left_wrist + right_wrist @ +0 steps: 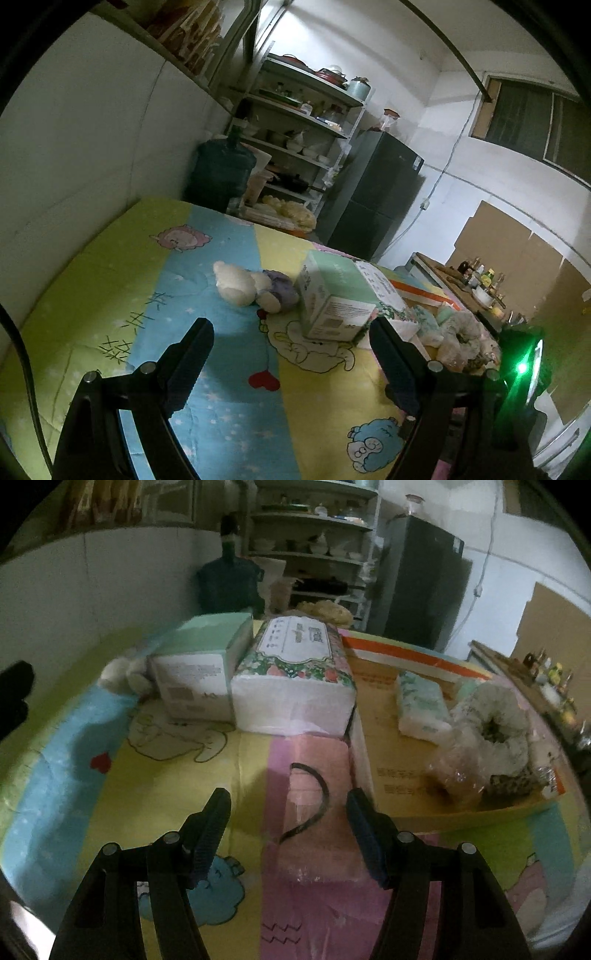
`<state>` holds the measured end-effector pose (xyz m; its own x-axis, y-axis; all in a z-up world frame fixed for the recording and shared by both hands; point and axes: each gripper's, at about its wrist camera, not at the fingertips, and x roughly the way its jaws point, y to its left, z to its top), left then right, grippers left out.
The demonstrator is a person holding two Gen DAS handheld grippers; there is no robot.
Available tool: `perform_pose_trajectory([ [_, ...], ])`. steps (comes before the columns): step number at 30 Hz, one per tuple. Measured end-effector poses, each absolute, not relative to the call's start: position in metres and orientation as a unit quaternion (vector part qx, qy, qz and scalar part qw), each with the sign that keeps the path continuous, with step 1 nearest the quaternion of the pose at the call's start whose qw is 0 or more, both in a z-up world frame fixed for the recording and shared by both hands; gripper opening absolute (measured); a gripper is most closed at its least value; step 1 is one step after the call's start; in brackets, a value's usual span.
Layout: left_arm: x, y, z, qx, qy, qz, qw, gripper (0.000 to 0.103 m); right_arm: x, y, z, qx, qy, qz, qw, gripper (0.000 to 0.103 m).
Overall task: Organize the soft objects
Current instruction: 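Withdraw both tools from the tray back toward the pile, then grasp the pink strapped bag with the right tool while the left tool grasps the cream plush bear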
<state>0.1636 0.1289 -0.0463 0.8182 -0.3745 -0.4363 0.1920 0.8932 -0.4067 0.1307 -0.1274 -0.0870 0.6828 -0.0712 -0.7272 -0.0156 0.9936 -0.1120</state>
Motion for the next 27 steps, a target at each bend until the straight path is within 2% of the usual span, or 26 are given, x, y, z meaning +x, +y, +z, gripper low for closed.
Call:
perform_pose_trajectory([
  [5, 0.163, 0.135, -0.049, -0.182, 0.261, -0.152, 0.936, 0.086, 0.142, -0.121, -0.099, -0.094, 0.418, -0.033, 0.903, 0.067],
  [7, 0.163, 0.137, -0.050, -0.183, 0.261, -0.150, 0.936, 0.086, 0.145, -0.123, -0.099, -0.089, 0.423, -0.032, 0.901, 0.063],
  [9, 0.164, 0.139, -0.051, -0.184, 0.262, -0.149, 0.936, 0.086, 0.147, -0.128, -0.099, -0.093, 0.423, -0.044, 0.901, 0.035],
  [10, 0.164, 0.140, -0.051, -0.184, 0.262, -0.148, 0.936, 0.086, 0.148, -0.132, -0.098, -0.087, 0.422, -0.045, 0.901, 0.033],
  [20, 0.182, 0.146, -0.047, -0.152, 0.264, -0.165, 0.938, 0.086, 0.142, -0.152, -0.086, -0.008, 0.414, 0.035, 0.910, 0.029],
  [24, 0.203, 0.143, -0.041, -0.100, 0.283, -0.231, 0.925, 0.086, 0.137, -0.151, -0.084, 0.021, 0.410, 0.076, 0.909, 0.029],
  [27, 0.215, 0.133, -0.036, -0.009, 0.277, -0.265, 0.924, 0.086, 0.133, -0.151, -0.081, 0.029, 0.404, 0.095, 0.909, 0.029],
])
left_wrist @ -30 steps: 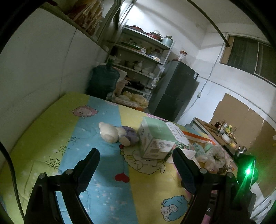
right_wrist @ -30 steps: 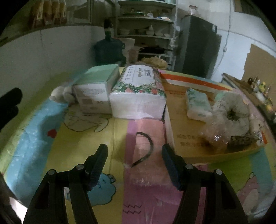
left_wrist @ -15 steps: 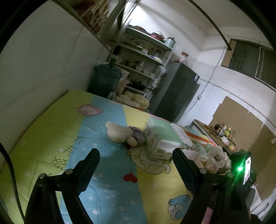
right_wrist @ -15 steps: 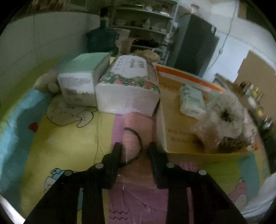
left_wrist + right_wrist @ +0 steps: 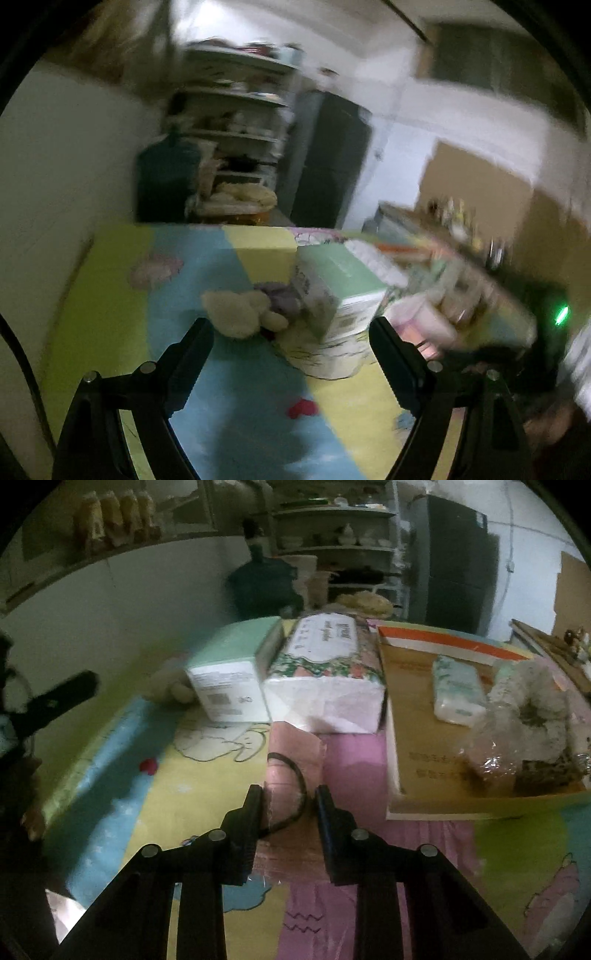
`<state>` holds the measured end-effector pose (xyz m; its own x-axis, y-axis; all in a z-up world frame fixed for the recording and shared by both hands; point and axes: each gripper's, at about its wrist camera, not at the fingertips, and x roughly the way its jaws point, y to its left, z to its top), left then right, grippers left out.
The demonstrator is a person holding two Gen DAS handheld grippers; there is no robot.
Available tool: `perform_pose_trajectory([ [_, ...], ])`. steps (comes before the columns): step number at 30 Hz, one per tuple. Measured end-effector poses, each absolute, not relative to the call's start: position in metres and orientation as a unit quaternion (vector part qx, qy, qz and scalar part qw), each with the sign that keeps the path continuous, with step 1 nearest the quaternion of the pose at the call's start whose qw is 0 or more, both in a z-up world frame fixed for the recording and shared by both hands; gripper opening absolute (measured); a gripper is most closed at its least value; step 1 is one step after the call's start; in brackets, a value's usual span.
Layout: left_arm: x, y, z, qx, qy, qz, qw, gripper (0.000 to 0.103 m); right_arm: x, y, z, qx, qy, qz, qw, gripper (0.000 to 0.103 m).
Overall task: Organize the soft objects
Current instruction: 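Grasp the pink strapped bag with the right tool while the left tool grasps the cream plush bear, then lift and carry the pink bag and plush bear over the tray with both tools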
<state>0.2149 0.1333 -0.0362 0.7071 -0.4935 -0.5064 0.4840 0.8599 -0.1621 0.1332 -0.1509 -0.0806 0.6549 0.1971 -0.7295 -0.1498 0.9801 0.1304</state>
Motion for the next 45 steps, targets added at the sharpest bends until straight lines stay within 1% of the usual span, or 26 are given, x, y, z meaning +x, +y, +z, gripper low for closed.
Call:
perform_pose_trajectory([
  [2, 0.220, 0.125, -0.035, 0.058, 0.263, -0.298, 0.916, 0.086, 0.130, -0.151, -0.079, 0.033, 0.399, 0.108, 0.910, 0.029],
  [6, 0.240, 0.107, -0.036, 0.140, 0.268, -0.325, 0.896, 0.083, 0.126, -0.152, -0.076, 0.039, 0.393, 0.125, 0.910, 0.029],
  [11, 0.274, 0.098, -0.043, 0.168, 0.300, -0.350, 0.871, 0.082, 0.119, -0.163, -0.072, 0.054, 0.384, 0.136, 0.912, 0.029],
  [15, 0.293, 0.082, -0.063, 0.229, 0.328, -0.349, 0.847, 0.076, 0.117, -0.172, -0.069, 0.065, 0.379, 0.139, 0.912, 0.029],
  [21, 0.308, 0.065, -0.089, 0.308, 0.353, -0.336, 0.817, 0.075, 0.121, -0.184, -0.071, 0.078, 0.379, 0.139, 0.911, 0.029],
  [23, 0.311, 0.064, -0.089, 0.302, 0.356, -0.340, 0.816, 0.074, 0.125, -0.185, -0.072, 0.081, 0.380, 0.139, 0.911, 0.029],
  [25, 0.313, 0.066, -0.089, 0.290, 0.358, -0.339, 0.820, 0.069, 0.126, -0.186, -0.073, 0.083, 0.379, 0.140, 0.911, 0.029],
  [26, 0.314, 0.067, -0.089, 0.288, 0.357, -0.334, 0.823, 0.062, 0.127, -0.187, -0.073, 0.084, 0.379, 0.140, 0.911, 0.029],
  [27, 0.315, 0.069, -0.090, 0.285, 0.357, -0.327, 0.827, 0.058, 0.127, -0.187, -0.073, 0.085, 0.379, 0.139, 0.911, 0.029],
  [29, 0.315, 0.074, -0.088, 0.281, 0.356, -0.320, 0.832, 0.054, 0.128, -0.188, -0.074, 0.087, 0.379, 0.139, 0.911, 0.029],
  [32, 0.312, 0.075, -0.088, 0.284, 0.349, -0.300, 0.841, 0.041, 0.128, -0.189, -0.074, 0.087, 0.379, 0.140, 0.910, 0.029],
  [45, 0.294, 0.088, -0.070, 0.183, 0.356, -0.280, 0.873, 0.039, 0.122, -0.185, -0.066, 0.086, 0.363, 0.146, 0.916, 0.029],
])
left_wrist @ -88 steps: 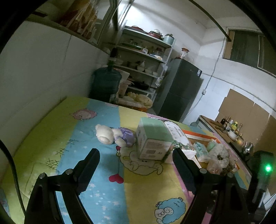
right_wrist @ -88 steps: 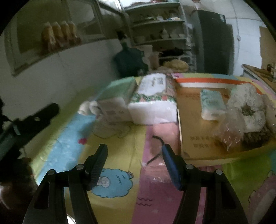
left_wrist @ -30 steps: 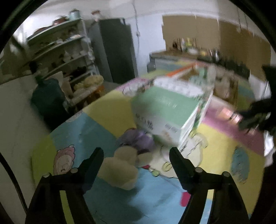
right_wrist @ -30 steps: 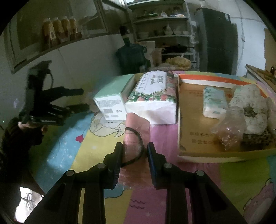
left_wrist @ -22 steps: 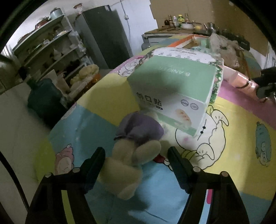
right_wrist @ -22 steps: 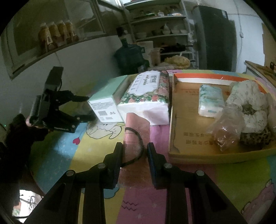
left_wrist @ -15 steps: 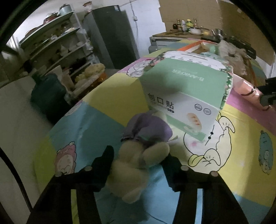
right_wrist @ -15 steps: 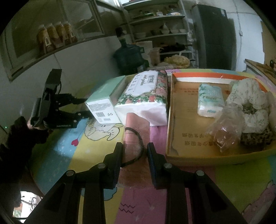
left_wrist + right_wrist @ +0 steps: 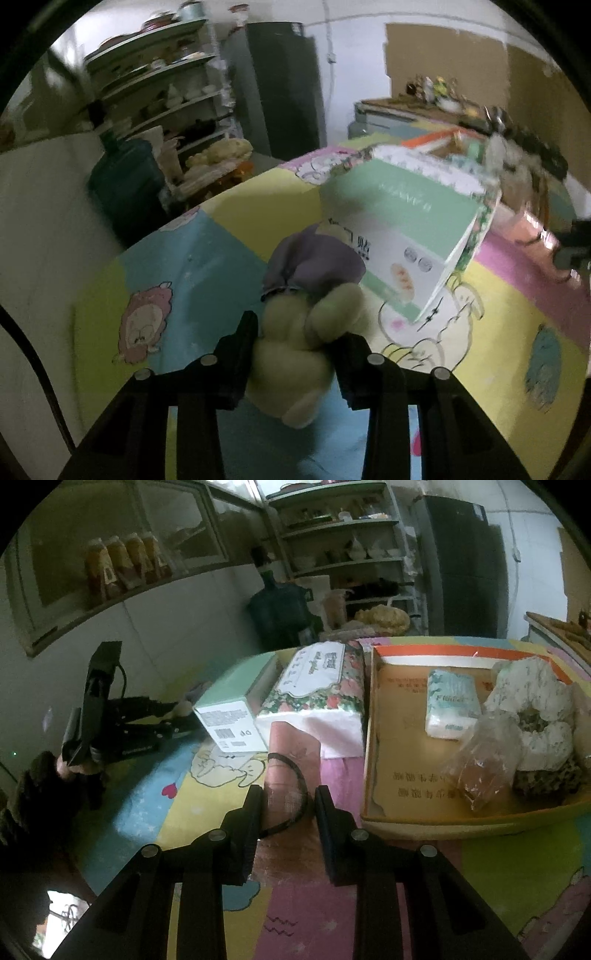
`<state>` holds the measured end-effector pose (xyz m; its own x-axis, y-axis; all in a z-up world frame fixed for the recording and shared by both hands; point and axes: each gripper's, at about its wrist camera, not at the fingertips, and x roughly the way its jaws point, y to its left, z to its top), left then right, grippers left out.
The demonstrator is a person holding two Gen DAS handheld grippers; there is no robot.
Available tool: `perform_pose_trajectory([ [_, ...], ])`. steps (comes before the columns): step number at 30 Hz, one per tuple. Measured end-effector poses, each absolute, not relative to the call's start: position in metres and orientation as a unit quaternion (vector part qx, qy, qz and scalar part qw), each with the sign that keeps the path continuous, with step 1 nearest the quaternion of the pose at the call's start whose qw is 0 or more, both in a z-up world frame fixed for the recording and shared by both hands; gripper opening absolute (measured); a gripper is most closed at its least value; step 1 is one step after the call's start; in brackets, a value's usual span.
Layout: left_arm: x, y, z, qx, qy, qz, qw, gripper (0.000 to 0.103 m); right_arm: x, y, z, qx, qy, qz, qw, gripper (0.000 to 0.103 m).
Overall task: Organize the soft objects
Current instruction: 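Lift and carry the pink bag and plush bear over the tray with both tools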
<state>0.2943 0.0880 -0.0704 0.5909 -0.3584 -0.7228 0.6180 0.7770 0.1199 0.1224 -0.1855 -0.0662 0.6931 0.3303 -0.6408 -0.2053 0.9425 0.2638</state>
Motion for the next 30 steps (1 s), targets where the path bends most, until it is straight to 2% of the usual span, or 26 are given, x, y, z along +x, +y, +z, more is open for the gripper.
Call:
perform_pose_trajectory([
  [14, 0.241, 0.093, -0.022, 0.073, 0.311, -0.176, 0.931, 0.039, 0.103, -0.181, -0.046, 0.078, 0.332, 0.166, 0.925, 0.029],
  [30, 0.194, 0.062, -0.001, 0.007, 0.306, -0.132, 0.943, 0.039, 0.084, -0.197, -0.022, 0.079, 0.292, 0.173, 0.937, 0.029],
])
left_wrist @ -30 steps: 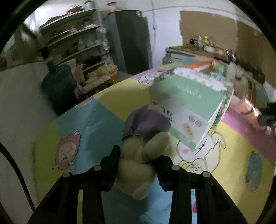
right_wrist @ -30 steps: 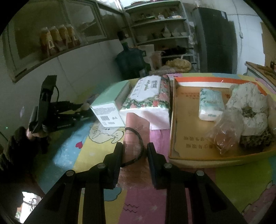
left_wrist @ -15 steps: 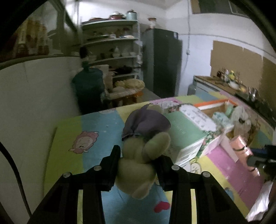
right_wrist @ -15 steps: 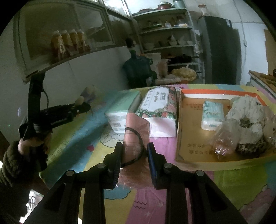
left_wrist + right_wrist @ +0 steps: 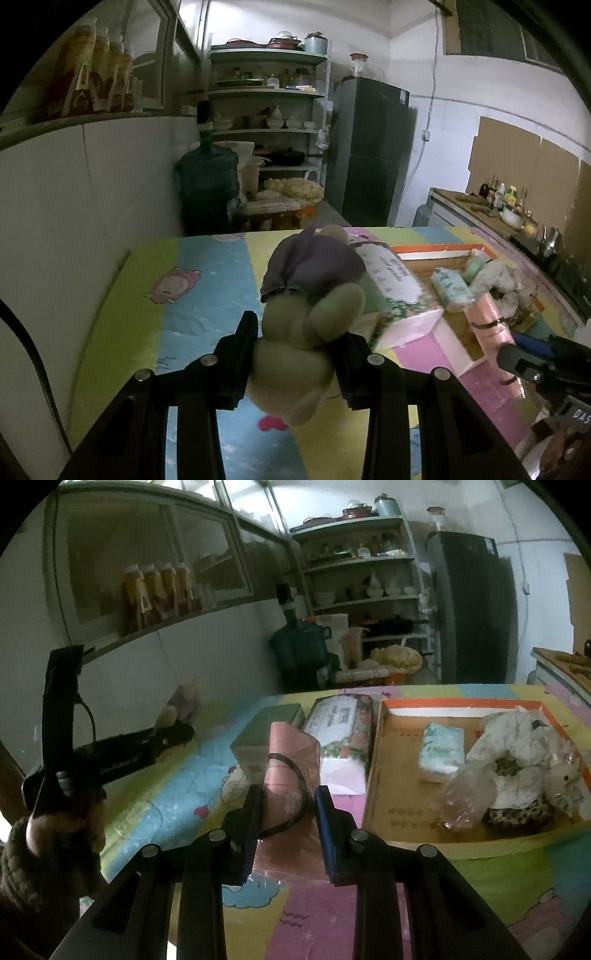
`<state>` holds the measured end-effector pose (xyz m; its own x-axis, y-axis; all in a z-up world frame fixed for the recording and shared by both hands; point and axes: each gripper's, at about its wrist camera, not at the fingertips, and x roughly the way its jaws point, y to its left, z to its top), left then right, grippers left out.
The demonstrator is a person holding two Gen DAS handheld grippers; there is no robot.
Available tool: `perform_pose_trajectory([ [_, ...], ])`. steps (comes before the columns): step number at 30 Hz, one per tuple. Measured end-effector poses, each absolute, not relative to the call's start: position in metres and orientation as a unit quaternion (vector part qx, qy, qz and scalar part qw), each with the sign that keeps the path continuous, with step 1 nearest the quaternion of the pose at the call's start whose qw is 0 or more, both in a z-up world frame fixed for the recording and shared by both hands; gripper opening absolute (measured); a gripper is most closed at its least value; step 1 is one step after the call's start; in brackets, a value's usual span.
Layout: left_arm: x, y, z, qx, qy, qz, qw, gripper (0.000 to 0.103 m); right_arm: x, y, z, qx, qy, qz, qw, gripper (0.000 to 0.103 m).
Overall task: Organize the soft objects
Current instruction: 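Lift and carry the pink bag and plush bear over the tray with both tools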
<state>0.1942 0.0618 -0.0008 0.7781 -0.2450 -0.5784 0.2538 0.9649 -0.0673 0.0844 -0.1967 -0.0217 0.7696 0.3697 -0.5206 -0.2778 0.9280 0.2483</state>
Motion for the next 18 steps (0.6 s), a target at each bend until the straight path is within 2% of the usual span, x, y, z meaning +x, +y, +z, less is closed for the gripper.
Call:
perform_pose_trajectory([
  [18, 0.173, -0.037, 0.009, -0.029, 0.292, -0.206, 0.934, 0.039, 0.074, -0.260, -0.008, 0.113, 0.252, 0.130, 0.952, 0.029],
])
